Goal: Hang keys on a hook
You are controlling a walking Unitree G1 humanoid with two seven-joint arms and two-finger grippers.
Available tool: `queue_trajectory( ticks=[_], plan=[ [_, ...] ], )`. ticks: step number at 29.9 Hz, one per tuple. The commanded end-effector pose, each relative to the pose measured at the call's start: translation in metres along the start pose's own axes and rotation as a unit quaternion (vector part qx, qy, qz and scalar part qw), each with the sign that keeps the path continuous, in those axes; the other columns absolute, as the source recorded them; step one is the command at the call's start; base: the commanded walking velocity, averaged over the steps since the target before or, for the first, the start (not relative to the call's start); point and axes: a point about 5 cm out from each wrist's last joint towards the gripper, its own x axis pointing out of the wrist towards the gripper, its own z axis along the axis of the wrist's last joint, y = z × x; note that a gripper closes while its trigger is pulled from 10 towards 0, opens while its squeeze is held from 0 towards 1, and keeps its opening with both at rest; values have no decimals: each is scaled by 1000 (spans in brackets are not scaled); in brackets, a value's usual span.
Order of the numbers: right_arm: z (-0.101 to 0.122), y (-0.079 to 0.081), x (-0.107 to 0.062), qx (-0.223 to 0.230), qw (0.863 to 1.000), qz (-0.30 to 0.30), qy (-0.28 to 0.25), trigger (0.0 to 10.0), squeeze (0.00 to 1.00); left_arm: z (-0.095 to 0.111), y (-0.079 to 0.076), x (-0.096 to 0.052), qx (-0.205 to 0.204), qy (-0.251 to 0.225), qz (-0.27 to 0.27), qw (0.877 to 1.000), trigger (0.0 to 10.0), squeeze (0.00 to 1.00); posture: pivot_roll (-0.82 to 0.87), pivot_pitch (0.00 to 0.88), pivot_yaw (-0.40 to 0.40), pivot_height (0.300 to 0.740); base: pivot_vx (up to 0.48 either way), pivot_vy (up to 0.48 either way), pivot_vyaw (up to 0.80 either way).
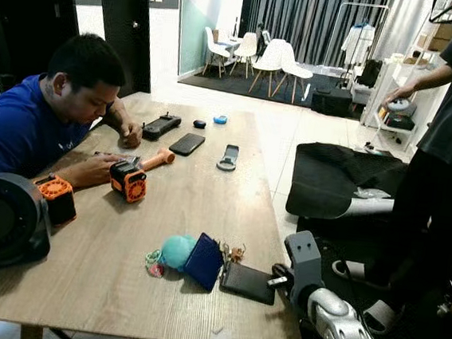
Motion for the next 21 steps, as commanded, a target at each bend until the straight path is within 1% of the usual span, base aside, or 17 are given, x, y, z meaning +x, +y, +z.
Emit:
queue_trajectory(
  ticks=[1, 3, 4, 7, 8, 10, 11, 16, 18, 20, 21],
  plan=[
    [-19, 6, -2, 6, 999, 20, 48, 3725, 0, -4, 4, -4, 13, 9, 1, 1000, 10000, 0, 66, 51, -9, 740, 0, 0, 0],
    [-20, 14, -2, 4, 997, 46, 58, 3647, 0, -4, 5, -4, 14, 8, 0, 1000, 10000, 0, 66, 51, -9, 740, 0, 0, 0],
    [-20, 14, -2, 4, 997, 46, 58, 3647, 0, -4, 5, -4, 14, 8, 0, 1000, 10000, 0, 66, 51, -9, 740, 0, 0, 0],
    [-19, 32, -2, -1, 994, 91, 63, 3412, 0, -3, 6, -4, 15, 6, 1, 1000, 10000, 0, 64, 51, -9, 740, 0, 0, 0],
    [-19, 32, -2, -1, 994, 91, 63, 3412, 0, -3, 6, -4, 15, 6, 1, 1000, 10000, 0, 64, 51, -9, 740, 0, 0, 0],
    [-17, 44, -2, -5, 991, 114, 62, 3333, 0, -3, 7, -4, 15, 6, 1, 1000, 10000, 0, 61, 52, -9, 740, 0, 0, 0],
    [-17, 44, -2, -5, 991, 114, 62, 3333, 0, -3, 7, -4, 15, 6, 1, 1000, 10000, 0, 61, 52, -9, 740, 0, 0, 0],
    [-19, 72, -3, -16, 983, 168, 68, 3569, 0, -3, 6, -4, 14, 4, 0, 1000, 10000, 0, 64, 52, -12, 740, 0, 0, 0],
    [-19, 72, -3, -16, 983, 168, 68, 3569, 0, -3, 6, -4, 14, 4, 0, 1000, 10000, 0, 64, 52, -12, 740, 0, 0, 0],
    [-19, 80, -4, -20, 980, 183, 69, 3647, 0, -3, 5, -4, 14, 4, -1, 1000, 10000, 0, 65, 52, -13, 740, 0, 0, 0],
    [-19, 80, -4, -20, 980, 183, 69, 3647, 0, -3, 5, -4, 14, 4, -1, 1000, 10000, 0, 65, 52, -13, 740, 0, 0, 0]
  ],
)
